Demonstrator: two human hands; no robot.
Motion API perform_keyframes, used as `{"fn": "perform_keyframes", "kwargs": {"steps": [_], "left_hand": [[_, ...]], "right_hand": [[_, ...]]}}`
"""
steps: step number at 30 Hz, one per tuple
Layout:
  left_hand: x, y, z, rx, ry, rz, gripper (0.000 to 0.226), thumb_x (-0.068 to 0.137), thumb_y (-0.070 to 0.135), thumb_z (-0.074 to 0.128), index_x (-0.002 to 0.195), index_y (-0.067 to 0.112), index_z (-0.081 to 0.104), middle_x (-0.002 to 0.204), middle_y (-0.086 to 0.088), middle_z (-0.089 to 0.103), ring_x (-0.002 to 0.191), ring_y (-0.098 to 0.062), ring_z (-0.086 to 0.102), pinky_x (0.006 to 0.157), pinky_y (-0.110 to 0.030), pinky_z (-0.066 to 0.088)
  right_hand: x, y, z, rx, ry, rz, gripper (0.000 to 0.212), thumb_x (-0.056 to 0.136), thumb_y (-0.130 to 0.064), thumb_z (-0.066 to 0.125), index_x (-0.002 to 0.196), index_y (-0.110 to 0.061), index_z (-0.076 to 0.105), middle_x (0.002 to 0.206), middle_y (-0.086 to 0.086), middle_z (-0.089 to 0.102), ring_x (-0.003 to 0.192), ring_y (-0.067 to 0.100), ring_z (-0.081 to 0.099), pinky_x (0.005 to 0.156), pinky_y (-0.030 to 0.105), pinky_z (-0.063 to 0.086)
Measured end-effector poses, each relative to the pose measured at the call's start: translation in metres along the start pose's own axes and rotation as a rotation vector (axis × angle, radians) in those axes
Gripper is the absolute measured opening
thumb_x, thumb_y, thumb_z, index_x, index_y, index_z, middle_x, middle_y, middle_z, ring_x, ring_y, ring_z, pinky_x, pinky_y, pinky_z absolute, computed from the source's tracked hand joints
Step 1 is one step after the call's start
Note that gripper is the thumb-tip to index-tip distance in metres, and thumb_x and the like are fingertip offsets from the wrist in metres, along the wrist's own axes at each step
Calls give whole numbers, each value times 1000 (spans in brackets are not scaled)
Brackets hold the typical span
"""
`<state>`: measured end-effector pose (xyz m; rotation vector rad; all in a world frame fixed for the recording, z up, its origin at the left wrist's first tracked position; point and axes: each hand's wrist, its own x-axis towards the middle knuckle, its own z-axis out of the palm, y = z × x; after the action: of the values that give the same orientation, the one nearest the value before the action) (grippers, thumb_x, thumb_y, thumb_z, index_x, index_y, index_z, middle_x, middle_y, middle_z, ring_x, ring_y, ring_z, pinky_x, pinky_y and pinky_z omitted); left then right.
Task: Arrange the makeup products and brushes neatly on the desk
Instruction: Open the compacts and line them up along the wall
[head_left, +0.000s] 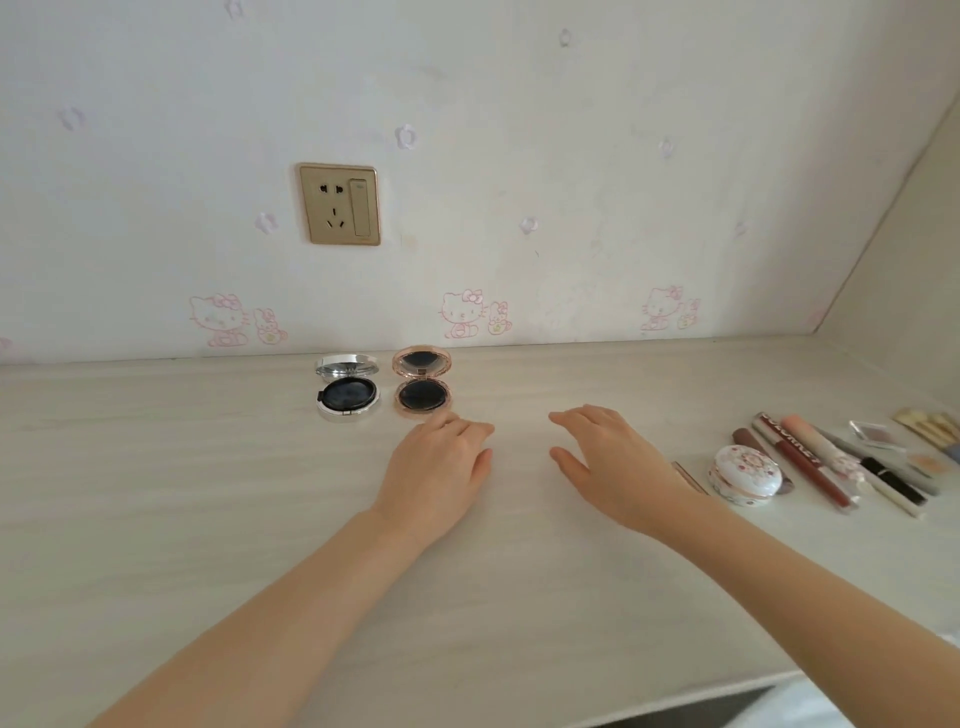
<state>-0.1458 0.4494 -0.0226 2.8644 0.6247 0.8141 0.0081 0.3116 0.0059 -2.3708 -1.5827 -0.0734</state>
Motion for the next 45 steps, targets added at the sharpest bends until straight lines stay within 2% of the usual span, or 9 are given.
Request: {"fn": "perform_keyframes", "kwargs": {"steps": [10, 15, 18, 20, 23, 24, 31, 38, 45], "left_hand": [[18, 97, 40, -269, -52, 97, 37, 95, 23, 49, 130, 15, 56, 118, 1, 63, 124, -13, 40, 98, -26, 39], [35, 138, 56, -362, -67, 118, 35, 92, 23, 53, 126, 14, 59, 117, 1, 64, 122, -14, 39, 98, -25, 37], [45, 158, 63, -391, -99, 98, 39, 89, 21, 54, 127, 13, 57, 115, 1, 65, 123, -16, 38, 98, -30, 39], [51, 170, 68, -383, -150, 83, 42, 89, 25, 55, 129, 11, 55, 112, -1, 66, 123, -19, 38, 96, -35, 41], [60, 184, 73, -353, -213, 42, 44, 89, 35, 57, 125, 9, 54, 111, -5, 66, 120, -22, 39, 89, -40, 45], [62, 187, 75, -352, -231, 22, 46, 88, 37, 57, 124, 9, 54, 112, -6, 66, 120, -23, 39, 88, -41, 46], [77, 197, 88, -373, -319, -39, 44, 84, 37, 65, 119, 12, 54, 112, -6, 63, 119, -23, 41, 87, -42, 47], [79, 196, 94, -496, -335, -59, 53, 81, 39, 71, 120, 12, 48, 118, -6, 57, 117, -20, 45, 89, -39, 46], [77, 193, 89, -671, -243, -80, 48, 77, 31, 75, 115, 14, 50, 115, -2, 58, 110, -16, 46, 85, -30, 41]], "right_hand": [[-68, 81, -50, -50, 98, 207, 40, 96, -31, 49, 135, -19, 49, 135, 0, 52, 130, 17, 38, 104, 25, 24], [-86, 115, -61, -34, 152, 300, 31, 96, -22, 48, 124, -13, 59, 100, -1, 54, 108, 24, 46, 85, 24, 29], [-89, 128, -62, -63, 123, 285, 29, 96, -14, 46, 121, -13, 60, 89, 0, 47, 93, 23, 45, 67, 20, 20], [-91, 133, -62, -46, 107, 282, 29, 93, -13, 48, 120, -14, 61, 92, 2, 51, 102, 25, 48, 72, 19, 23], [-91, 138, -59, 15, 69, 313, 37, 89, -18, 55, 126, -16, 58, 116, 2, 56, 135, 25, 33, 104, 27, 26], [-92, 139, -58, 30, 65, 314, 39, 88, -20, 57, 127, -16, 58, 123, 1, 55, 137, 22, 30, 105, 28, 27], [-93, 145, -53, 21, 75, 288, 41, 87, -21, 60, 128, -16, 57, 124, 3, 59, 132, 21, 36, 95, 21, 26], [-97, 140, -50, 46, 104, 310, 39, 88, -15, 58, 128, -11, 58, 110, 13, 66, 124, 34, 44, 97, 37, 39], [-94, 130, -55, 207, 220, 359, 37, 89, -15, 58, 126, -14, 60, 113, 11, 64, 102, 25, 60, 68, 15, 29]]}}
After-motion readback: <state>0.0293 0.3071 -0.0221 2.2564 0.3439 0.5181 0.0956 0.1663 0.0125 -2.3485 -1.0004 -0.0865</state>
